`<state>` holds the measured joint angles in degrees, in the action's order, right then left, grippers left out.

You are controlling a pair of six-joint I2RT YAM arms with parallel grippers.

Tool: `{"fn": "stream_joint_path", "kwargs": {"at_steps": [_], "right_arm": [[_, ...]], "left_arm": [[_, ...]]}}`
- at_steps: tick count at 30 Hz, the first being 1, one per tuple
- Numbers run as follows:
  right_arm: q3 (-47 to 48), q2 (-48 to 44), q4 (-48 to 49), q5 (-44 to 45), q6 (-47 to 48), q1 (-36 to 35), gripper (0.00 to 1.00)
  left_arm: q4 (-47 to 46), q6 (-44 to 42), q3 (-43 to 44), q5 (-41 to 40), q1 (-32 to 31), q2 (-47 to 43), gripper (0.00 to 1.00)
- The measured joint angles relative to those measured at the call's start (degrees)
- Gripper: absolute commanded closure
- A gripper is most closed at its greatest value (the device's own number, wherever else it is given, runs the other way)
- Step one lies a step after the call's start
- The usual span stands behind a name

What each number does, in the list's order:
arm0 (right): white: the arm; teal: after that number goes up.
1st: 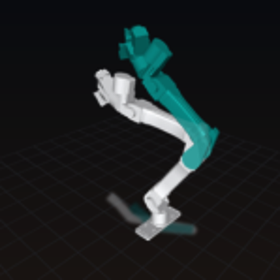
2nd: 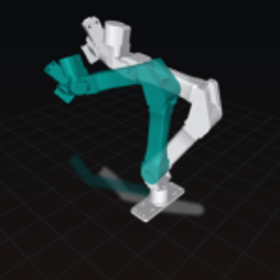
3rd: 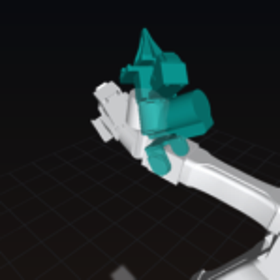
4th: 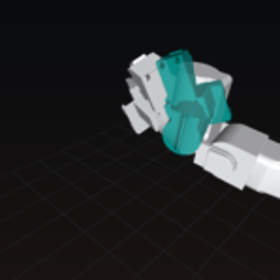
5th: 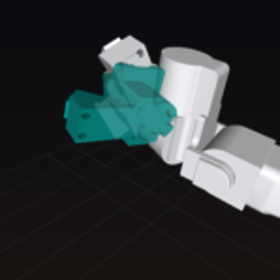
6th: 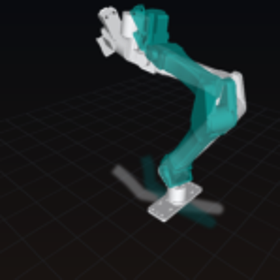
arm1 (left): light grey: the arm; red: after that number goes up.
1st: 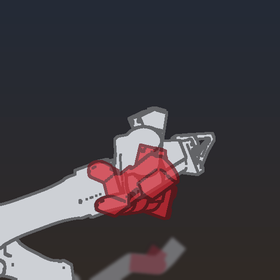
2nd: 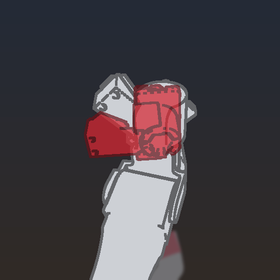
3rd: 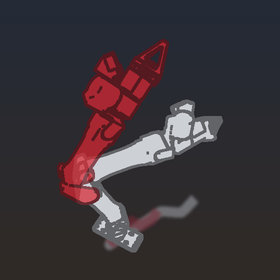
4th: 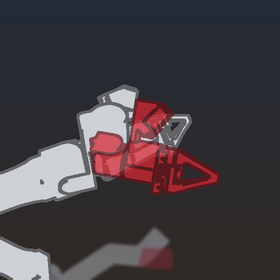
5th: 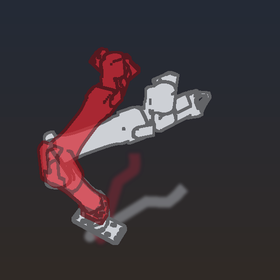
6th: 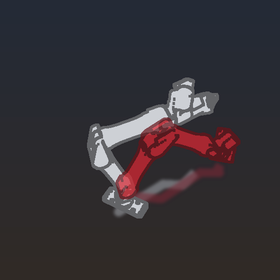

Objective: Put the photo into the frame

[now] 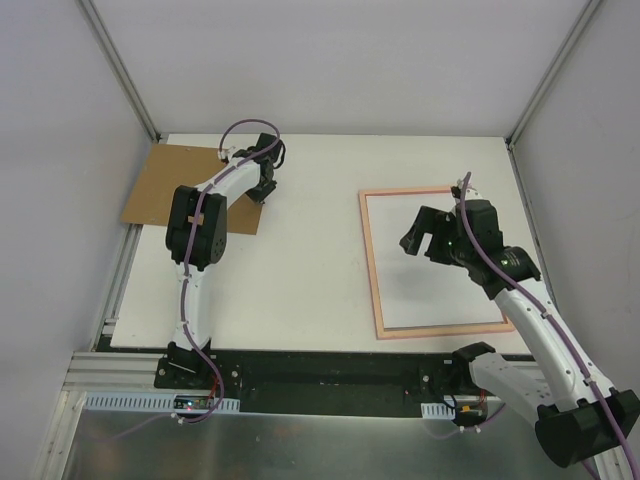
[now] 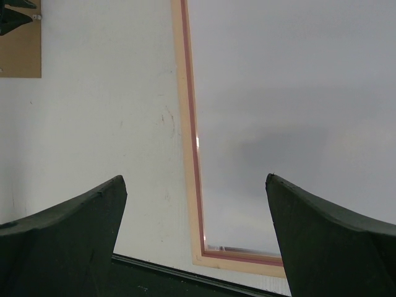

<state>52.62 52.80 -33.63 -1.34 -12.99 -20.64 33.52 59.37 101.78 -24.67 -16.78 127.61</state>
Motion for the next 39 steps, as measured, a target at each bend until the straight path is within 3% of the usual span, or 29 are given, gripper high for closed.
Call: {"fn": "stream_joint_path", "kwargs": {"at_steps": [17, 39], "right_arm": [[0.0, 0.48, 1.68, -1.73, -0.04, -0.02, 0.04], [0.0, -0.02, 1.7, -3.21, -0.07, -0.02, 0.04]], "left_arm": [[2.36, -1.79, 0.83, 0.0, 0.0, 0.87, 0.75], [6.8, -2.84, 5.49, 0.02, 0.0, 3.54, 0.88]]}}
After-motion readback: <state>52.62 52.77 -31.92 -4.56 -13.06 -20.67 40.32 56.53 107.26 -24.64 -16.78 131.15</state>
